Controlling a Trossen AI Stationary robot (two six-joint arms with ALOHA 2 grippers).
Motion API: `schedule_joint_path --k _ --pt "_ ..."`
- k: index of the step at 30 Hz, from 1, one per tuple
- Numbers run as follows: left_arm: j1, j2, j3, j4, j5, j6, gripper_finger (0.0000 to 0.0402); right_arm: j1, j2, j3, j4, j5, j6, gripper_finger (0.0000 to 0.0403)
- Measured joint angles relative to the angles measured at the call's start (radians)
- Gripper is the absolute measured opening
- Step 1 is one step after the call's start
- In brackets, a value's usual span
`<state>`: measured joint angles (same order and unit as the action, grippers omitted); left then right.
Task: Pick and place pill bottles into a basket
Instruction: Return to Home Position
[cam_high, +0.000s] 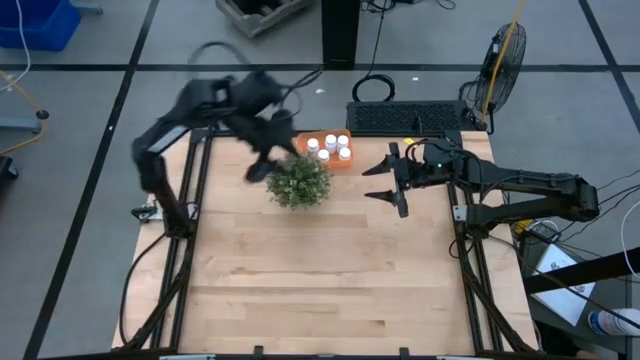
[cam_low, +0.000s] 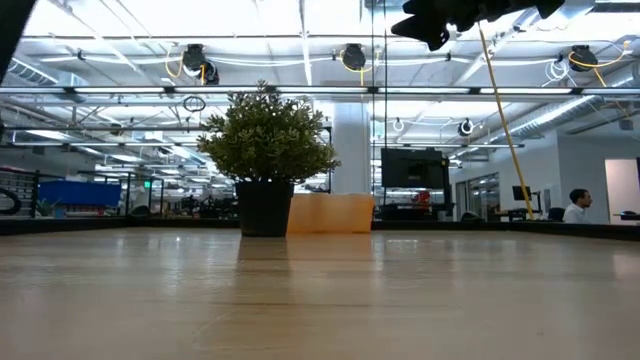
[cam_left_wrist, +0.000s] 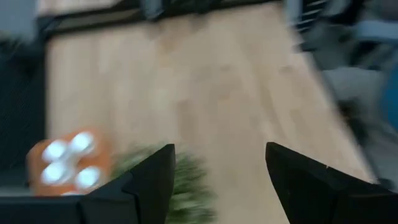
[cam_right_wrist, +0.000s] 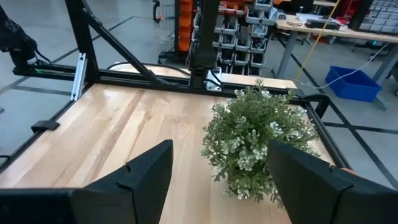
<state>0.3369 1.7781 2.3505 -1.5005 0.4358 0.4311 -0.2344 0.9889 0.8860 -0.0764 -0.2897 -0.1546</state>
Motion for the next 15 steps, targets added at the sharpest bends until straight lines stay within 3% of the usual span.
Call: schedule_joint_path --k 8,15 --pt "-0.317 -0.138 -0.015 0.041 0.109 -0.041 0.0255 0.029 0.002 0.000 -0.004 -0.001 0.041 0.0251" --pt "-0.559 -0.145 -0.237 0.200 0.122 -0.071 0.0255 0.066 0.002 0.000 -0.004 -0.001 0.068 0.0251"
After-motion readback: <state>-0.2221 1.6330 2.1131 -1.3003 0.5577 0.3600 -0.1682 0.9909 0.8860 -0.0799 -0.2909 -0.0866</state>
